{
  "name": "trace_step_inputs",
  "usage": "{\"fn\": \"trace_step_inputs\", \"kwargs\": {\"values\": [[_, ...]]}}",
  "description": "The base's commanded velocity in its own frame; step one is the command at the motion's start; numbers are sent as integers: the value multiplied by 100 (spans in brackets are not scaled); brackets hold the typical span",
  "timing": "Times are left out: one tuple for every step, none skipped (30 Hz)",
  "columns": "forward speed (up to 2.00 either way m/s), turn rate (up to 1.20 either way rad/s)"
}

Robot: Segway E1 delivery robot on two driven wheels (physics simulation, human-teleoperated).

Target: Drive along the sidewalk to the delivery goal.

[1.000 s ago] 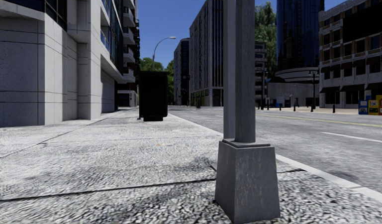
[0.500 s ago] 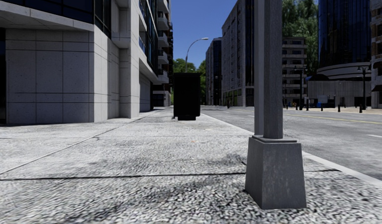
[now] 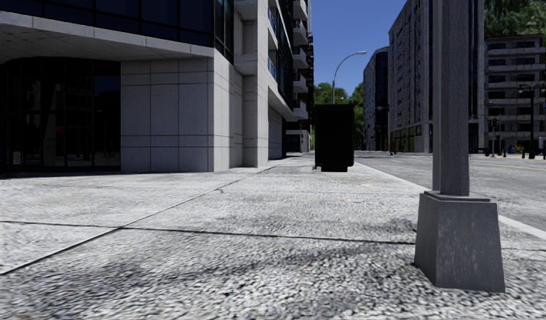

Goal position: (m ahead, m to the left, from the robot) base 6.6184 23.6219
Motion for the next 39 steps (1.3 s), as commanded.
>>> {"fn": "trace_step_inputs", "kwargs": {"values": [[-68, 66], [-68, 66], [-68, 66], [-68, 66], [-68, 66], [-68, 66], [-66, 62], [-66, 62], [0, 21], [0, 0], [0, 0], [0, 0], [0, 0], [0, 0], [0, 0], [0, 0], [0, 0], [0, 0], [0, 0], [0, 0], [0, 0], [0, 0], [0, 0], [0, 0], [0, 0], [0, 0], [0, 0], [0, 0], [0, 0], [30, 1], [52, 5], [52, 5], [68, 11], [81, 19], [86, 26], [86, 26], [87, 28], [88, 28], [90, 28]]}}
